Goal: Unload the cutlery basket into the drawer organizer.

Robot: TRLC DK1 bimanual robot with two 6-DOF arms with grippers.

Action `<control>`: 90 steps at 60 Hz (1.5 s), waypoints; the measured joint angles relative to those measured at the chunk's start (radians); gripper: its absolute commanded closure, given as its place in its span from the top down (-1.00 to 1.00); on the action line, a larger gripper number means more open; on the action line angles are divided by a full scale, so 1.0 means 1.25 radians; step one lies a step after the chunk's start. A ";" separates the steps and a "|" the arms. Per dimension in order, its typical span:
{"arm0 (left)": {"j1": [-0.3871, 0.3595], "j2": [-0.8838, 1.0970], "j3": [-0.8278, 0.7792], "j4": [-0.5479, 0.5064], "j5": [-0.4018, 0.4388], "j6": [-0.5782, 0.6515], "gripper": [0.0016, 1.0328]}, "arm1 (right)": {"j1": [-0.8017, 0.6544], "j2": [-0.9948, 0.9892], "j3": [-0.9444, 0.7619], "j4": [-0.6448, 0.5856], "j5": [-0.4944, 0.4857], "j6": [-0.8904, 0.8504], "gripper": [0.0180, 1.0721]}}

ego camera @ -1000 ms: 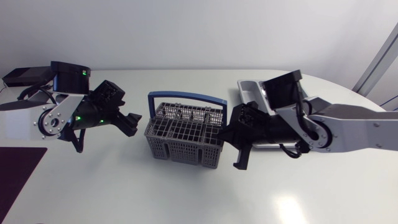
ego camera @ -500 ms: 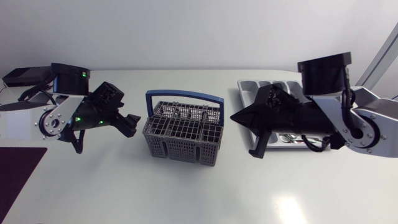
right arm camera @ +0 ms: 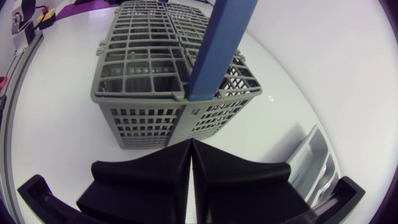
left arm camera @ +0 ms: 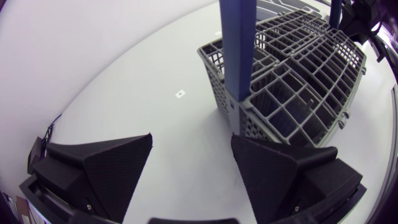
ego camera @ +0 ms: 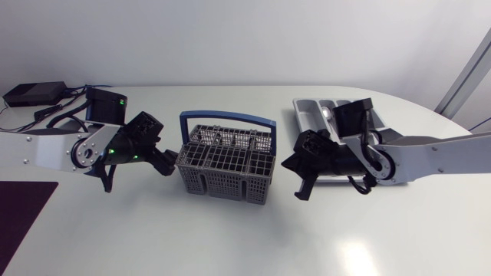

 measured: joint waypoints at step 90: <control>-0.010 -0.035 0.012 -0.022 -0.020 0.000 0.79 | 0.066 0.120 0.179 -0.006 0.111 0.036 -0.86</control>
